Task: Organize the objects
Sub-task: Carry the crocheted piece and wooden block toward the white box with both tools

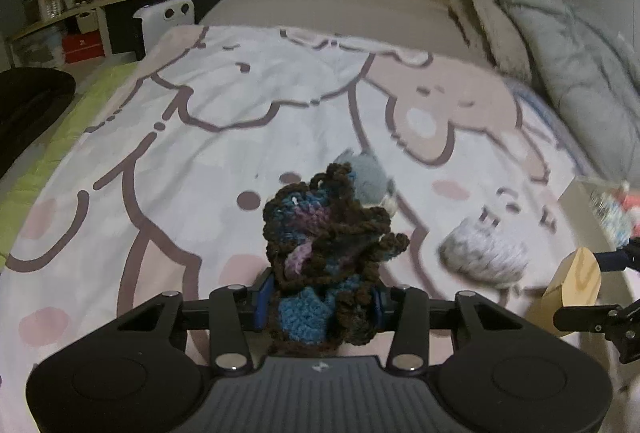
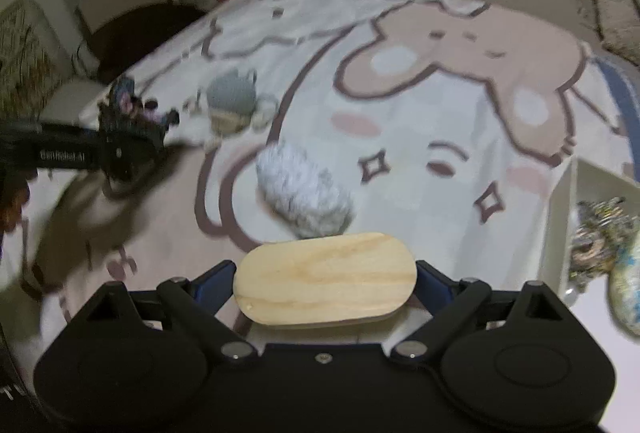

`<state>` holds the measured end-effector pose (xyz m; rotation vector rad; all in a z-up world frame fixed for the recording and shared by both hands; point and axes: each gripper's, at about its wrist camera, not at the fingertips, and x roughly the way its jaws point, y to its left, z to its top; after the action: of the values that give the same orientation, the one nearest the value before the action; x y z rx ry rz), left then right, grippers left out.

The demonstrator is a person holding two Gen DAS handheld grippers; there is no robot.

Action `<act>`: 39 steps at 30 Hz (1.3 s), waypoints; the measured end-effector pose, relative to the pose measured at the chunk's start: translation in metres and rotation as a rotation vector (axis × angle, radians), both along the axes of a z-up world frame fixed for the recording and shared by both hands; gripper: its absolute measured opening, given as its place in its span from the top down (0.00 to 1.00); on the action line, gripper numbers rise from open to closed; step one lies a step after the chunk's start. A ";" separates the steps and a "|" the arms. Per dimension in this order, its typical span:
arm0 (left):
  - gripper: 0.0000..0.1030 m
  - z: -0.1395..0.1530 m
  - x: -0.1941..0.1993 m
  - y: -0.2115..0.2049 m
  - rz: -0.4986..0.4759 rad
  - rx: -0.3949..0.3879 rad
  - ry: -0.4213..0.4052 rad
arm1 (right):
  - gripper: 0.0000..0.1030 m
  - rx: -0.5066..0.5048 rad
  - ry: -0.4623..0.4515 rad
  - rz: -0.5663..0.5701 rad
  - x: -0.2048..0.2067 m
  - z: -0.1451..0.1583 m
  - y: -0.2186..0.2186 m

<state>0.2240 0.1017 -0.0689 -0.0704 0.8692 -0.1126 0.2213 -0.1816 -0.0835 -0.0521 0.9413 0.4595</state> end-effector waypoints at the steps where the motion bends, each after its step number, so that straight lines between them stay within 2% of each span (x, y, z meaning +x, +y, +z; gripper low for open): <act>1: 0.56 0.004 -0.002 -0.002 0.006 -0.007 -0.007 | 0.08 0.007 -0.012 -0.007 -0.001 0.005 -0.002; 8: 0.56 0.032 -0.020 -0.012 0.031 -0.065 -0.054 | 0.08 0.011 -0.070 -0.031 -0.014 0.038 -0.018; 20: 0.56 0.066 -0.046 -0.044 0.002 -0.118 -0.122 | 0.08 0.009 -0.111 -0.147 -0.040 0.073 -0.070; 30: 0.56 0.084 -0.054 -0.110 -0.106 -0.166 -0.165 | 0.08 -0.016 -0.128 -0.273 -0.068 0.087 -0.137; 39: 0.56 0.073 -0.053 -0.186 -0.208 -0.192 -0.140 | 0.08 -0.040 -0.112 -0.423 -0.095 0.081 -0.211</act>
<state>0.1712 -0.0841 0.0045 -0.1495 0.7227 -0.3914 0.1260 -0.3926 -0.0021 0.0837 0.8231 0.0461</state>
